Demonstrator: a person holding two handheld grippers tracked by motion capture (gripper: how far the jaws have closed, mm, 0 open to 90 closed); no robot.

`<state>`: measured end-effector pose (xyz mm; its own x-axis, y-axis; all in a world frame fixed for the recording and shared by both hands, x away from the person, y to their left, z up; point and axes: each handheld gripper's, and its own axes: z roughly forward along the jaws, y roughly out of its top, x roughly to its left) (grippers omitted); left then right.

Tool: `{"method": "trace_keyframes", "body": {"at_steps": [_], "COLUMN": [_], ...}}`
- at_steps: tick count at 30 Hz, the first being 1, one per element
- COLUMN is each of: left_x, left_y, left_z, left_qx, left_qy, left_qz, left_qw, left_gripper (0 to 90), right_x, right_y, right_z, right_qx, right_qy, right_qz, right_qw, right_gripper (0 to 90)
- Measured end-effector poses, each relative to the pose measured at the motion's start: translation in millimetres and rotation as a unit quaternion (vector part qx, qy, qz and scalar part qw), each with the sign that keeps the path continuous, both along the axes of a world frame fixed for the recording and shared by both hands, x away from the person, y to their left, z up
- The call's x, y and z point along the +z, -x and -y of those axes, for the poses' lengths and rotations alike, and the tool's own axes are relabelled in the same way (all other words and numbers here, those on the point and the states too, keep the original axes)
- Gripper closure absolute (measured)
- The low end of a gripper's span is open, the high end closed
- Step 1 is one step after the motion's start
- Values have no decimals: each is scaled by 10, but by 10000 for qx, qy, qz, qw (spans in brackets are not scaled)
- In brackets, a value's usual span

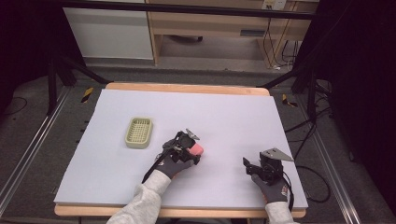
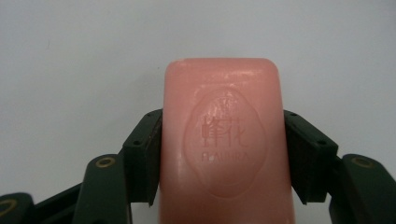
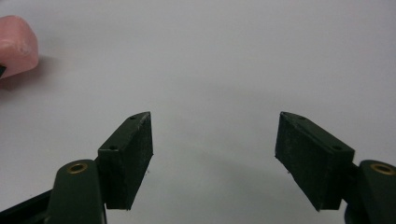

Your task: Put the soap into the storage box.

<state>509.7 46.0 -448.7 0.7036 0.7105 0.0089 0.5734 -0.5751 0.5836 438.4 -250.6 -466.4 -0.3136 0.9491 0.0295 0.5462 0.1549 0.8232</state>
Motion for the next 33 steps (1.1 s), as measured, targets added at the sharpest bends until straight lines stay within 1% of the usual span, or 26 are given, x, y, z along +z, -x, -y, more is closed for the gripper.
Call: {"method": "trace_keyframes", "body": {"at_steps": [7,16,18,20,24,27,33], "left_x": [88,209,231,257,298,331,381], "left_y": [49,107,123,135,150,152,170], "left_z": [-58,-209,-244,-286,-368,-434,-590], "left_qx": [-40,-62,-28,-30,50,79,168], "left_qy": [71,137,192,193,266,227,270], "left_qz": [29,130,138,172,214,246,274], "left_qw": [10000,9998,9997,9997,9994,9994,9991], "left_gripper": [372,371,371,371,372,372,371], "right_x": [-3,-4,-4,-1,0,-2,-1], "right_y": [-2,-2,-2,1,3,1,3], "right_z": [4,6,9,10,13,15,16], "right_qx": [4,-9,-15,-31,-46,-46,-54], "right_qy": [26,25,24,-3,-7,6,0], "right_qz": [20,39,47,44,56,66,58], "right_qw": [10000,10000,10000,10000,10000,10000,10000], "right_gripper": [277,276,275,275,274,272,271]}}
